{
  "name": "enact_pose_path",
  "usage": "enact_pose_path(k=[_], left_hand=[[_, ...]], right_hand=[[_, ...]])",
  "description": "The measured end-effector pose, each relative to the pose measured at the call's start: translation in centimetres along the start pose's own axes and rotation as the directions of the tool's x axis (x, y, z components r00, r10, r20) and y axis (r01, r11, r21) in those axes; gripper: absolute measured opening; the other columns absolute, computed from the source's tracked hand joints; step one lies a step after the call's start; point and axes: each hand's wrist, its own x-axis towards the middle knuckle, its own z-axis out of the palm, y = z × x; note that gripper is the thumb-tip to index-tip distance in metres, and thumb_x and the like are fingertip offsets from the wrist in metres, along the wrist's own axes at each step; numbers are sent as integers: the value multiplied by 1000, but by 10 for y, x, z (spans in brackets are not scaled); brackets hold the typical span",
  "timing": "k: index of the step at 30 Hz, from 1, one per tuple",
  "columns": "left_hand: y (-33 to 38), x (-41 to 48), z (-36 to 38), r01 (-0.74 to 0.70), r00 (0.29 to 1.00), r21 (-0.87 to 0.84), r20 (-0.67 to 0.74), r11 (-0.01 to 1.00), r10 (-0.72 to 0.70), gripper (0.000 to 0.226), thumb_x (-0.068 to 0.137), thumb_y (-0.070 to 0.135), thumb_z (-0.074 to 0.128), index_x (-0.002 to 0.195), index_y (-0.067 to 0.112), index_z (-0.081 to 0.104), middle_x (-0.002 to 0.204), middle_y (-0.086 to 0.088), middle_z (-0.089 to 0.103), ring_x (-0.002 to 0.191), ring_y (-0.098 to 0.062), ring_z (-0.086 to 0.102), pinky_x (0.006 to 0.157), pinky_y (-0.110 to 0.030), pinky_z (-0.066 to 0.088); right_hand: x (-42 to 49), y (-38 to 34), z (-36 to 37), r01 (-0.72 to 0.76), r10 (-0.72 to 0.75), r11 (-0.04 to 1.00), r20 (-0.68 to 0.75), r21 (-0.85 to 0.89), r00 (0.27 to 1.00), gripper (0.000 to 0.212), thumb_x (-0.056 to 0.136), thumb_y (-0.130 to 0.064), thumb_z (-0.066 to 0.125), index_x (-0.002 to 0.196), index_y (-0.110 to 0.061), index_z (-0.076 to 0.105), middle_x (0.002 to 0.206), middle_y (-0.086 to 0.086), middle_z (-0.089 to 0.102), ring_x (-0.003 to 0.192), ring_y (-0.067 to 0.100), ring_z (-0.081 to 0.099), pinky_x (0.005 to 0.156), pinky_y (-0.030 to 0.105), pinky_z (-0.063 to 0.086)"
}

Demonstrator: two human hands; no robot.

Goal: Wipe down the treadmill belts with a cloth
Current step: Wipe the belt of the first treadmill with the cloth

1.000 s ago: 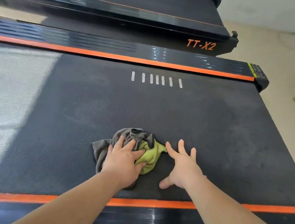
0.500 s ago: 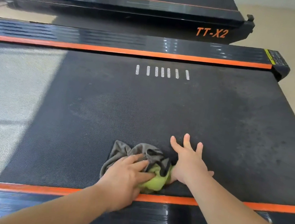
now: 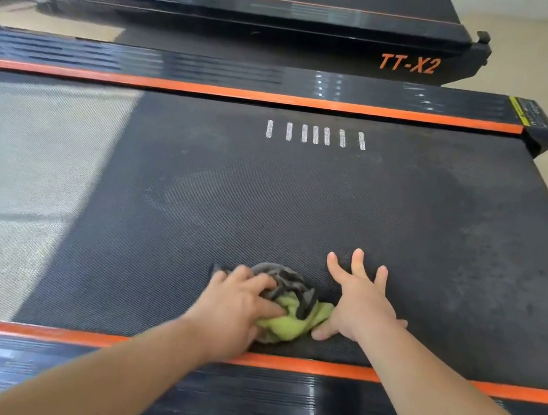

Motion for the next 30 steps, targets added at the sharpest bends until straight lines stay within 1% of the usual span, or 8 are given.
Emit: enact_pose_path(k=[5,9,12,15,18,23,25,30], left_hand=[[-10,18,-10,448,884,-72,-112,891,-454,44,88,39,57,129,54,59,128,14,49,119,-27,42,93,-47,44],[54,-13,14,102,994,-148,-33,984,-108,41,87,41,53,127,49,57,118,15,48,115,-24,44,87,-42,45],[15,3,-5,-8,1000,-36,28,999,9,44,93,40,53,135,52,51,130,14,44,122,-21,39,96,-42,42],[-33,20,-21,286,958,108,-58,952,-281,49,91,39,57,137,54,50,136,15,42,126,-25,38,98,-44,44],[-20,20,-15,555,815,-91,-138,827,-562,43,93,37,56,134,50,56,129,12,48,121,-27,41,93,-44,50],[55,-6,7,83,996,-144,-27,986,-88,38,90,36,51,126,43,59,118,12,51,114,-27,46,85,-41,53],[29,1,-2,5,1000,-39,3,999,-5,39,94,35,52,131,45,56,128,12,47,120,-25,42,92,-42,49],[-26,26,-17,510,846,-49,-150,859,-511,42,93,32,56,133,44,57,136,6,42,123,-30,38,92,-44,50]], right_hand=[[0,0,2,0,0,1000,4,-31,1000,143,65,-42,96,150,-63,-17,158,-19,-42,150,32,-34,101,88,22],[0,-2,2,-11,11,999,-11,-33,1000,129,82,2,70,147,-67,-16,160,-17,-39,152,30,-31,104,85,20],[0,-1,2,4,-4,1000,1,-18,1000,135,77,-14,87,148,-67,-15,158,-20,-41,151,31,-32,102,87,22],[2,1,3,7,-7,999,-3,-50,1000,143,66,-43,96,151,-62,-17,158,-19,-42,151,34,-33,103,87,23],[4,0,5,9,-10,998,-15,-68,1000,142,67,-43,95,153,-58,-17,160,-15,-41,150,36,-33,104,86,21],[0,-3,2,-16,17,999,5,-36,1000,130,81,11,63,149,-67,-15,157,-20,-43,151,30,-33,103,86,20],[1,-2,2,-12,13,999,13,-30,1000,131,81,0,75,149,-66,-16,156,-21,-43,151,30,-34,103,86,21],[4,0,4,3,-2,999,14,-54,1000,144,66,-43,95,151,-61,-19,158,-17,-43,150,34,-35,103,87,21]])
